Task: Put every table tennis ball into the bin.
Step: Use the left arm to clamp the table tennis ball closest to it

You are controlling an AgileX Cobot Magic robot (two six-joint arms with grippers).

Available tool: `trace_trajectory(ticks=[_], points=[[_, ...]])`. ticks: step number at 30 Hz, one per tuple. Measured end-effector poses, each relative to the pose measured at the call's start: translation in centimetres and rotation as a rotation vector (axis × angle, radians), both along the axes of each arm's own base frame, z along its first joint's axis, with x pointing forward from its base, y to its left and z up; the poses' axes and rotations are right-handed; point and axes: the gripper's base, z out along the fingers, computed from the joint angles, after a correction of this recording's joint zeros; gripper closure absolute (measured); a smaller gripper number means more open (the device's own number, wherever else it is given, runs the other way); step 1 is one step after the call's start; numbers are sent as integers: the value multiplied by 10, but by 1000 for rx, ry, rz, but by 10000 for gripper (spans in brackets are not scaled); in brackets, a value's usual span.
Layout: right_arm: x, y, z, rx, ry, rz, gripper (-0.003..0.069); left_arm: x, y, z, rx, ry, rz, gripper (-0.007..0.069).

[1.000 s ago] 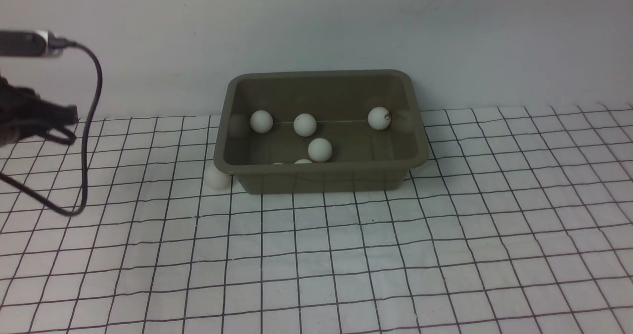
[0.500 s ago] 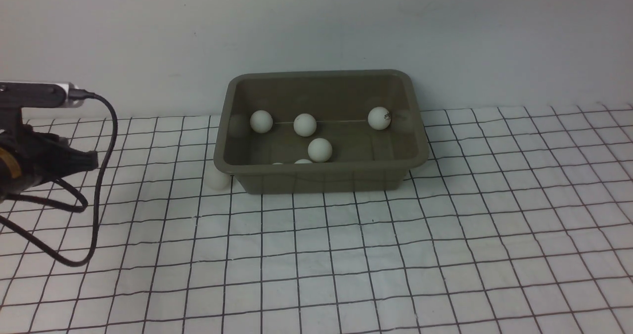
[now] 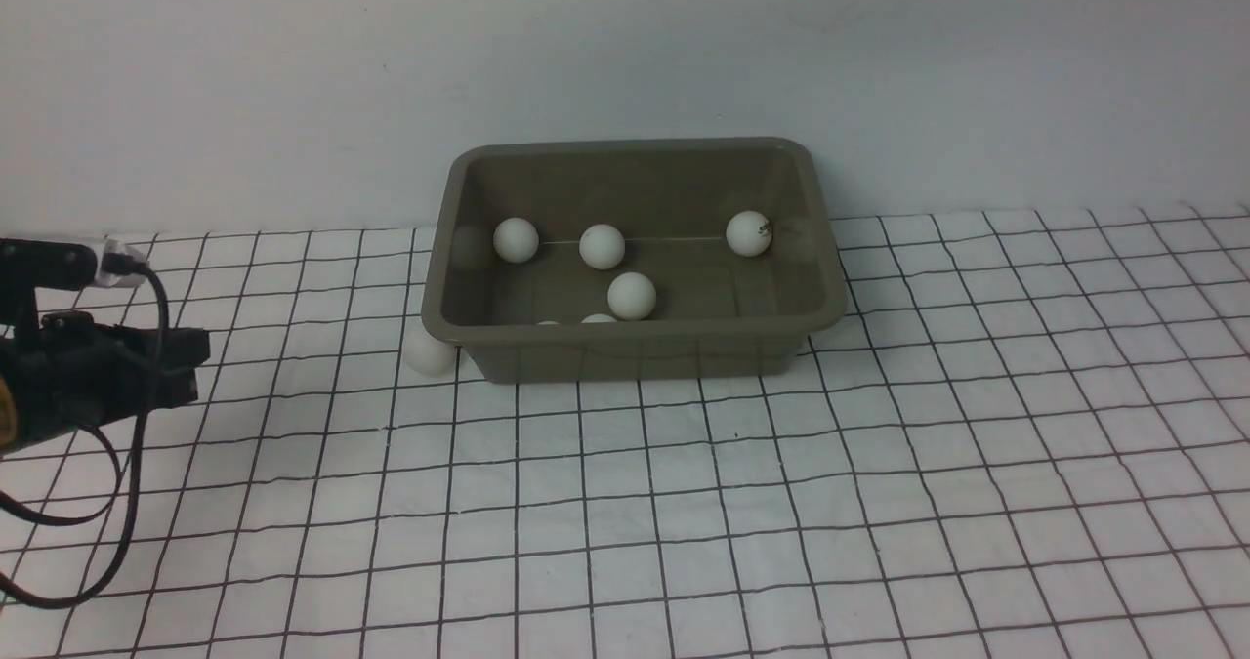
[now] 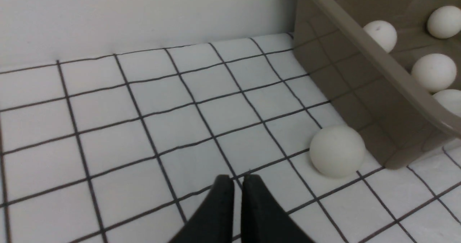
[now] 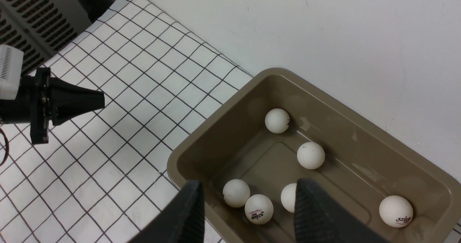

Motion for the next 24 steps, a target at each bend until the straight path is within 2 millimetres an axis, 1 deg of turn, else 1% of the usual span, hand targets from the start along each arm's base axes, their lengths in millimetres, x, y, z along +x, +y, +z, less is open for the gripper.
trace_trajectory(ticks=[7, 14, 19, 24], points=[[0, 0, 0, -2, -2, 2, 341, 15, 1, -16, -38, -4, -97, 606], [0, 0, 0, -9, -11, 10, 341, 28, 2, -36, -85, 61, -236, 606], [0, 0, 0, -10, -13, 12, 341, 35, 5, -43, -67, 73, -286, 606], [0, 0, 0, -11, -14, 13, 341, 40, 7, -42, 19, 2, -340, 603]])
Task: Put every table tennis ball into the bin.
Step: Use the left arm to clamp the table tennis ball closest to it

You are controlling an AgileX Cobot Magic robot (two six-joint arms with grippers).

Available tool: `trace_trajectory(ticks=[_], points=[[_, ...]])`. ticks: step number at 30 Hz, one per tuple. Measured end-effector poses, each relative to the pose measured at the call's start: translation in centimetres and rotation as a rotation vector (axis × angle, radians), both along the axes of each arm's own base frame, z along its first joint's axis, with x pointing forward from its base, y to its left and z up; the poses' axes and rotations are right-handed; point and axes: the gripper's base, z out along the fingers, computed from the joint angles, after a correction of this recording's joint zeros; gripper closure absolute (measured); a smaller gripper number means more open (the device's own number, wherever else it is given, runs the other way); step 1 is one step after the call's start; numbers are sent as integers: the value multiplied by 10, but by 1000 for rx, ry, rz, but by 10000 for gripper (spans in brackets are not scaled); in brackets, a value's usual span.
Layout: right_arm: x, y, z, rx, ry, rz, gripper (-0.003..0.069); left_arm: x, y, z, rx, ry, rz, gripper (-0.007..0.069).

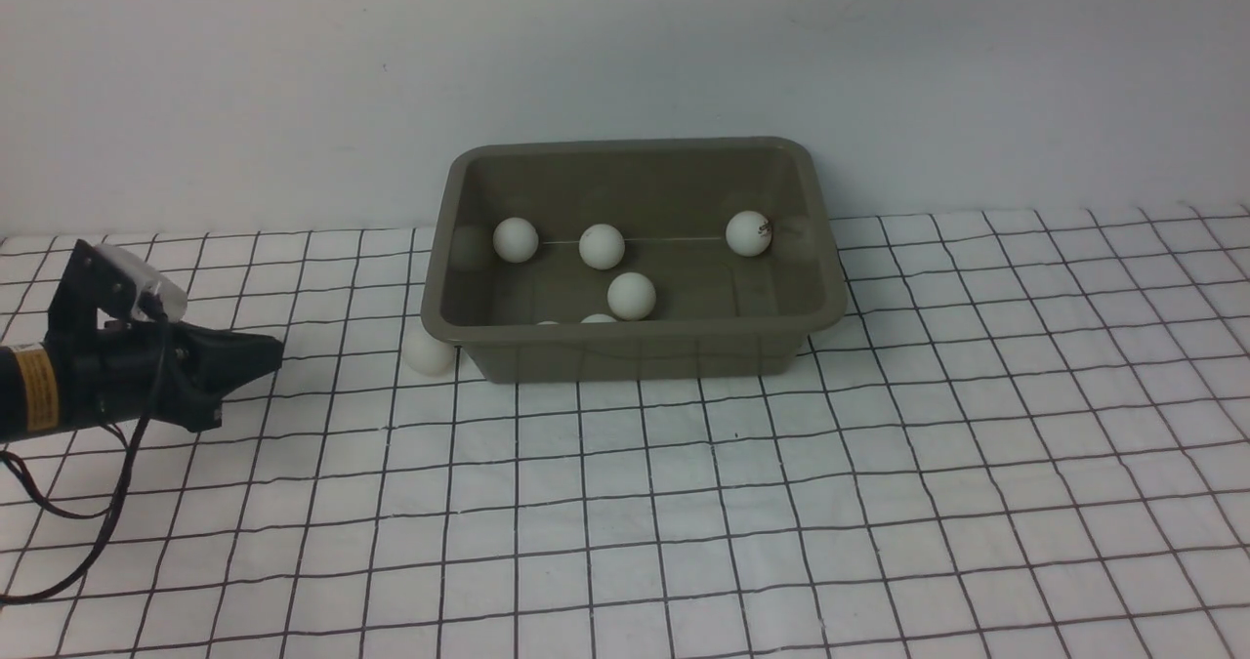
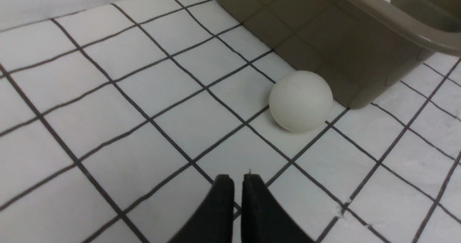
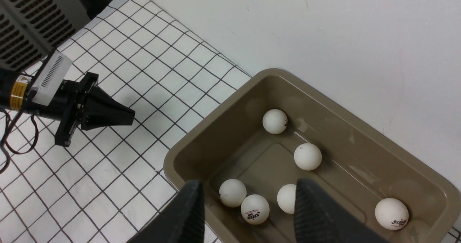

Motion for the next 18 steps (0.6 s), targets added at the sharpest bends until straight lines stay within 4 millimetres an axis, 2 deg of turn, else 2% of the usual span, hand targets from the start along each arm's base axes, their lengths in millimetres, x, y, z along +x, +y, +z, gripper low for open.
trace_trajectory(ticks=[6, 8, 9, 10, 11, 13, 18], points=[[0, 0, 0, -3, -3, 3, 341, 2, -13, -1, 42, -33, -74, 536], [0, 0, 0, -7, -9, 8, 341, 4, -24, -1, 51, -40, -112, 455], [0, 0, 0, -8, -10, 8, 341, 4, -26, -1, 56, -41, -118, 447], [0, 0, 0, -11, -14, 12, 341, 7, -36, -3, 81, -44, -141, 365], [0, 0, 0, -11, -14, 12, 341, 7, -37, -3, 86, -46, -143, 356], [0, 0, 0, -13, -16, 14, 341, 10, -47, -6, 130, -44, -159, 263], [0, 0, 0, -14, -17, 15, 341, 17, -58, -9, 180, -34, -117, 83]])
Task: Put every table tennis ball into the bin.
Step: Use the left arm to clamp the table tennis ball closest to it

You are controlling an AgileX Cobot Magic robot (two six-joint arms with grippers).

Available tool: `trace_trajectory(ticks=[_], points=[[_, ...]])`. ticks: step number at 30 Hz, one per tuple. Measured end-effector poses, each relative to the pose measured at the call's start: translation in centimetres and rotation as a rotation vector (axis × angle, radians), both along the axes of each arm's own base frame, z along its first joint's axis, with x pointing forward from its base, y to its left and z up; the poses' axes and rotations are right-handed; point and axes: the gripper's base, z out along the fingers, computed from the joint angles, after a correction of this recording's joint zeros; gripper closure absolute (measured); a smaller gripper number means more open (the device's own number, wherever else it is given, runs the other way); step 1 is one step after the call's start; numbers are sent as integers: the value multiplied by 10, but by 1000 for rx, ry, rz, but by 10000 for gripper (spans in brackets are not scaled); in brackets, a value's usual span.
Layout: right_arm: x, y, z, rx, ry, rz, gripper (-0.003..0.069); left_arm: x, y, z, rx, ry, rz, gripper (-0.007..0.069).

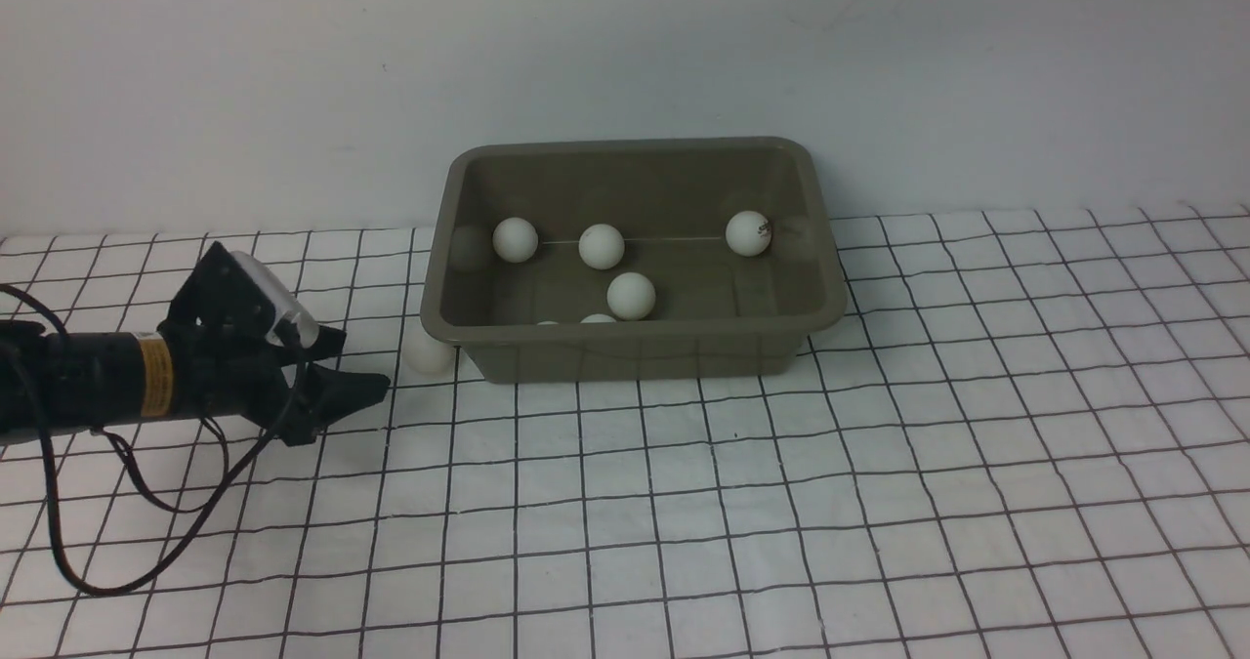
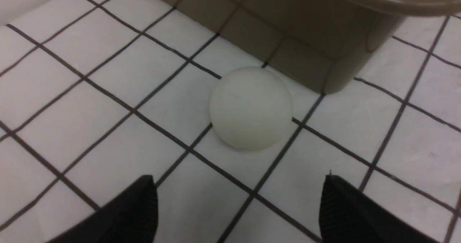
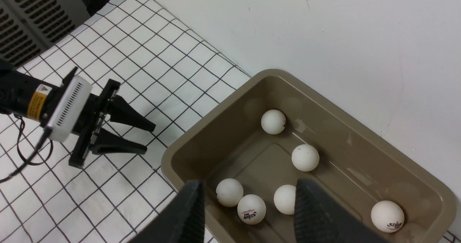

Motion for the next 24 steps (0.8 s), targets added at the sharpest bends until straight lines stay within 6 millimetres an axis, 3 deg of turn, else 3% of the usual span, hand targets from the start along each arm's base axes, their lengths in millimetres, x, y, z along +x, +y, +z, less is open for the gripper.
trace_trajectory(ticks=[6, 24], points=[[0, 0, 0, 0, -1, 0, 341, 5, -4, 2, -19, -9, 54, 29], [0, 0, 0, 0, -1, 0, 341, 15, -28, -9, -9, 12, 48, 29]])
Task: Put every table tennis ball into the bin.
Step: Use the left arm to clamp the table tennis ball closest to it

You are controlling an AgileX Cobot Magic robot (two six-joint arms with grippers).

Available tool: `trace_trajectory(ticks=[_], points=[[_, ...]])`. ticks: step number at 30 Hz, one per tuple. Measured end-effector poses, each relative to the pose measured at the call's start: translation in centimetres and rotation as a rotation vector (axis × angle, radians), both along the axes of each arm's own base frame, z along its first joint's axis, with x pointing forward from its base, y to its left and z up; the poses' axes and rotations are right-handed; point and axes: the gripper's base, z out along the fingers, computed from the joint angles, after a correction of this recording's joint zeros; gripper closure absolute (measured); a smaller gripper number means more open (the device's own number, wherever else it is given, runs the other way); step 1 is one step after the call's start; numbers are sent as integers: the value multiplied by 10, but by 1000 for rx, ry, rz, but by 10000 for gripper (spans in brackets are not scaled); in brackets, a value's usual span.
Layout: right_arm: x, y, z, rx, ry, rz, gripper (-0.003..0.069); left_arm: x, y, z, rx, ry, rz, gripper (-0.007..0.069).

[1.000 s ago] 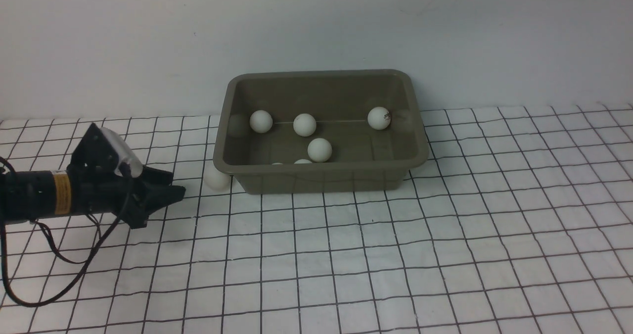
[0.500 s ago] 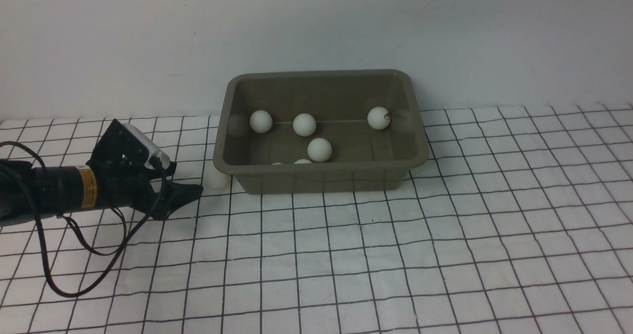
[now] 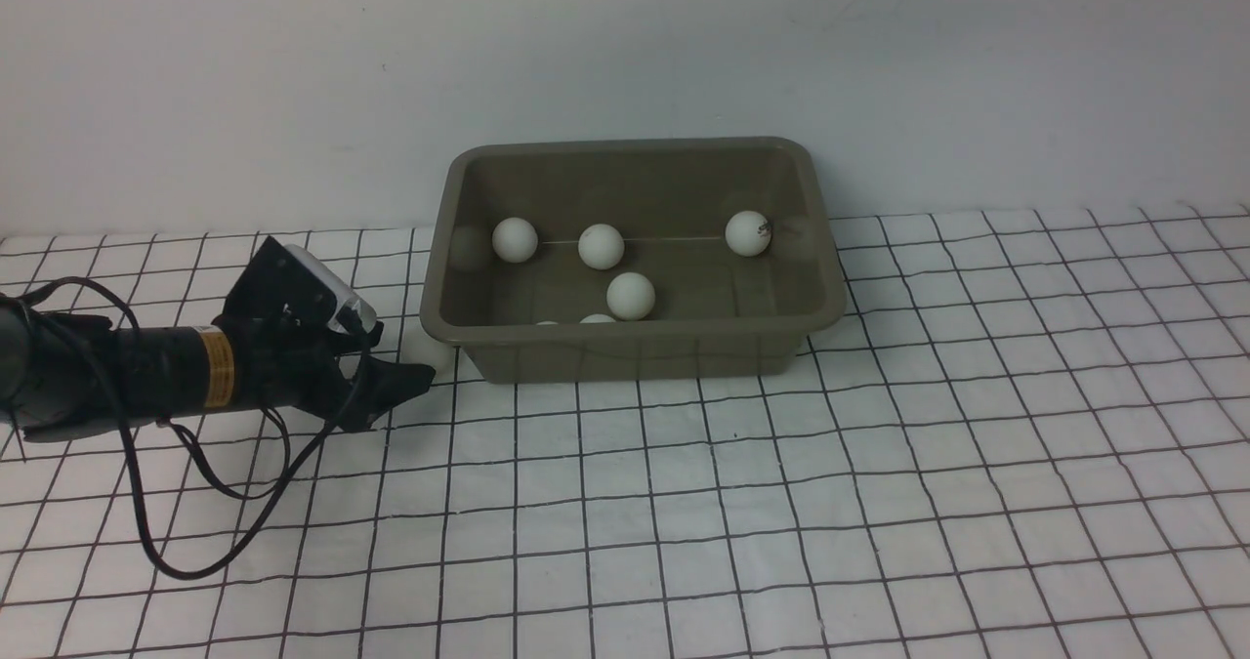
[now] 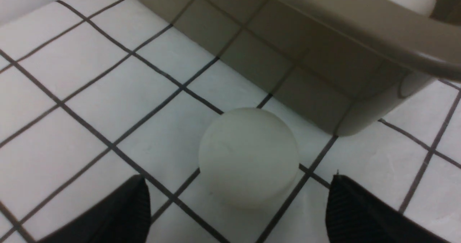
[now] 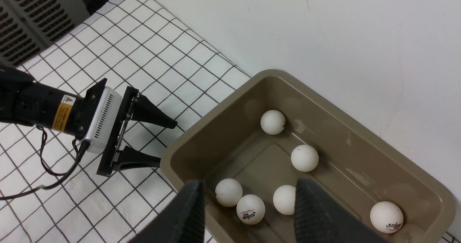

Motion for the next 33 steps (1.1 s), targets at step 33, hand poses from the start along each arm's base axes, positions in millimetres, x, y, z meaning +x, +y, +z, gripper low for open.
trace_trajectory(ticks=[33], points=[[0, 0, 0, 0, 0, 0, 341, 10, -21, -4, 23, 13, 47, 36]])
